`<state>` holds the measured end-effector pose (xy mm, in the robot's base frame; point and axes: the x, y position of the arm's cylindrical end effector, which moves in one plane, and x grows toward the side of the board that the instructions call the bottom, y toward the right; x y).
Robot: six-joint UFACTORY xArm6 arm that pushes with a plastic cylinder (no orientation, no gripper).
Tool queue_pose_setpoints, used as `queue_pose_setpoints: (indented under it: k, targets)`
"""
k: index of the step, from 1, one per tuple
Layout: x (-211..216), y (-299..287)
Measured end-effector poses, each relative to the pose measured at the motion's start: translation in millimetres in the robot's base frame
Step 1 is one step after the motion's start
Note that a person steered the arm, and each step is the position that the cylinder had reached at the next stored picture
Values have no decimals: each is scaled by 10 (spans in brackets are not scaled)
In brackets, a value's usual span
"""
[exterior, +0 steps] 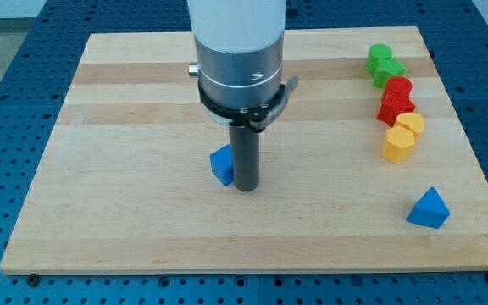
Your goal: Push blue triangle into blue cube
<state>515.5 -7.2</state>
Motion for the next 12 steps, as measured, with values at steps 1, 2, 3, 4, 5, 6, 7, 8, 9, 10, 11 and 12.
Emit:
queue_pose_setpoints:
  k: [1, 2, 3, 4, 5, 6, 7, 8, 9, 10, 11, 12]
  targets:
    - [-13, 249]
    - [-16, 620]
    - [-16, 1208]
    - [-53, 1931]
    - [-90, 2677]
    - [78, 3370]
    - [467, 3497]
    - [577, 3288]
    - [500, 2914]
    - [409, 2503]
    - [409, 2112]
    - [409, 2009]
